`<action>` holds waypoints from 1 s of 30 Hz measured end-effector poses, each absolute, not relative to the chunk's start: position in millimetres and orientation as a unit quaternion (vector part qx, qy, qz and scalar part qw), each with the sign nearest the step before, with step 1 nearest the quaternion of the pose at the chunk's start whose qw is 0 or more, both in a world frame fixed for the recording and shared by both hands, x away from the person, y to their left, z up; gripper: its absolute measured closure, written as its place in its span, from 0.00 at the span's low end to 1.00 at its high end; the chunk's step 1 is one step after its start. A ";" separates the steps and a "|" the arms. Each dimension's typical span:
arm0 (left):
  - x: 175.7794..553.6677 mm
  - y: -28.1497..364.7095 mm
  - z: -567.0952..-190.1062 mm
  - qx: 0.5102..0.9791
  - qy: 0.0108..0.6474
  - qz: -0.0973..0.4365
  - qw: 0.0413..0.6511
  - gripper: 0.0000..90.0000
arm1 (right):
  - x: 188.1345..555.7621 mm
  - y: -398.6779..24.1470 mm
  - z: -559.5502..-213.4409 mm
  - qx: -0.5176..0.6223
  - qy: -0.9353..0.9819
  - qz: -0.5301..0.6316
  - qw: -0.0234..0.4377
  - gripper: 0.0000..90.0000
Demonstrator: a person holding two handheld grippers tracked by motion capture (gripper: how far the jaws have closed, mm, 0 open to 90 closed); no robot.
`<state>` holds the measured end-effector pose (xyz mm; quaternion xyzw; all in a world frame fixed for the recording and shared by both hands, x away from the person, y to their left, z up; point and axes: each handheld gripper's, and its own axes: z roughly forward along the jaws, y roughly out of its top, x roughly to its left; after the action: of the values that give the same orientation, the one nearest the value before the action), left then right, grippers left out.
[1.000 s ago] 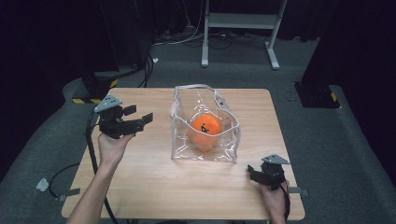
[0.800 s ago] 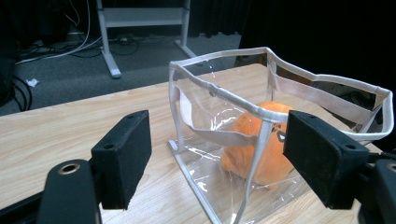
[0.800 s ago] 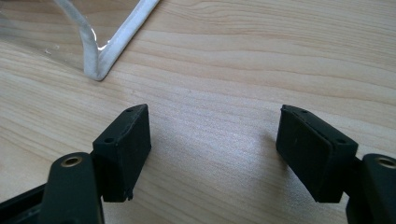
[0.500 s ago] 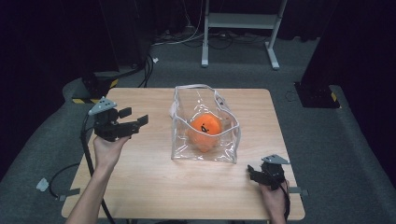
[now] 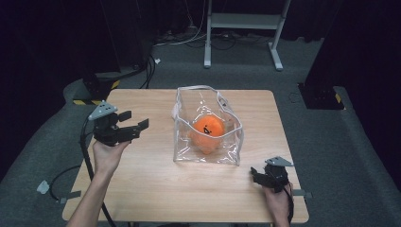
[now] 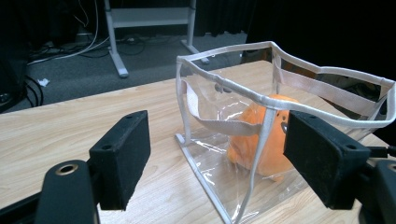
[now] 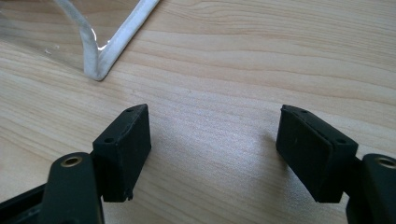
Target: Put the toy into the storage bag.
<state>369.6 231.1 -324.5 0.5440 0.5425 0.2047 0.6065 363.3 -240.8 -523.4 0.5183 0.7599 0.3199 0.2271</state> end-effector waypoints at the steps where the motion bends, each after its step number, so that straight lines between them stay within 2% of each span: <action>1: 368.8 231.8 -324.8 0.544 0.542 0.206 0.606 0.25 | 363.3 -240.9 -523.4 0.518 0.760 0.320 0.227 0.29; 30: 347.7 245.4 -340.1 0.544 0.550 0.199 0.601 0.26 | 363.4 -240.8 -523.4 0.518 0.760 0.320 0.227 0.29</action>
<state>347.7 245.4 -340.1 0.5438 0.5504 0.1992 0.6014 363.4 -240.8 -523.4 0.5184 0.7598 0.3200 0.2272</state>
